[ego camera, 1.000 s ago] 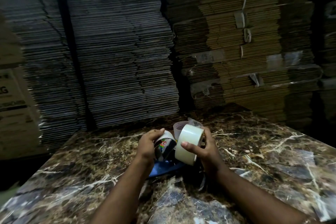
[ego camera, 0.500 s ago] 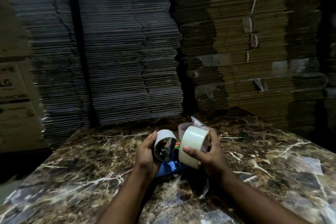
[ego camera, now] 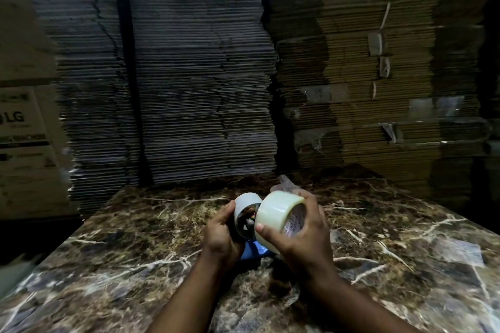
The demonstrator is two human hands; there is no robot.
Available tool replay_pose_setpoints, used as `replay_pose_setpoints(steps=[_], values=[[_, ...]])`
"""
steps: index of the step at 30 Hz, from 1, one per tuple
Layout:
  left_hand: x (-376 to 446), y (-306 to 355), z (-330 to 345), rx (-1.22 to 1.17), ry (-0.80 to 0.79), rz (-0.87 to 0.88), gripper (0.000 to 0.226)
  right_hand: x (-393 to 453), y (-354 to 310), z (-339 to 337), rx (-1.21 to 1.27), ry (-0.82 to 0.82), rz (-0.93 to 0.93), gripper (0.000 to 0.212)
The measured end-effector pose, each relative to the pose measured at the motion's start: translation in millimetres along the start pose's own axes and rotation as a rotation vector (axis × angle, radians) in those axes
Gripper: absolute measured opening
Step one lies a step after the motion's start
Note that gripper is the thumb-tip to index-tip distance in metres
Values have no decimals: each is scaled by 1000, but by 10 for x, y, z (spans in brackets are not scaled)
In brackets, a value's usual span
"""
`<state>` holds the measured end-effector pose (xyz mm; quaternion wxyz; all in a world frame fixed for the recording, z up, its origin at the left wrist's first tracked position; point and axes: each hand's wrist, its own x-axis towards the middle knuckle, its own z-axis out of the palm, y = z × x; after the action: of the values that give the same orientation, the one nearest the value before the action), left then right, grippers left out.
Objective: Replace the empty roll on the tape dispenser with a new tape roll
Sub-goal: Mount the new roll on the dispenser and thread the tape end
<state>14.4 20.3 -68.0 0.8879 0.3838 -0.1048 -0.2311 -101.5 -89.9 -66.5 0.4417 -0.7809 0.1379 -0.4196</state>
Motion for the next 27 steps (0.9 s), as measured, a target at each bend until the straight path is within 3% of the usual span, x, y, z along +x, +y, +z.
replay_pose_setpoints(steps=[11, 14, 18, 21, 27], values=[[-26, -22, 2, -50, 11, -75, 50, -168, -321, 139, -102, 70, 13, 101], [-80, -11, 51, -57, 44, -95, 41, -225, -342, 198, -145, 67, 10, 100], [-122, 22, 66, -18, 50, -149, 58, -299, -357, 273, -215, 60, 14, 98], [-156, 41, 54, 9, 15, -162, 44, -345, -380, 321, -224, 74, 16, 98], [-168, 76, 68, 5, 26, -191, 54, -403, -338, 405, -156, 106, 47, 105]])
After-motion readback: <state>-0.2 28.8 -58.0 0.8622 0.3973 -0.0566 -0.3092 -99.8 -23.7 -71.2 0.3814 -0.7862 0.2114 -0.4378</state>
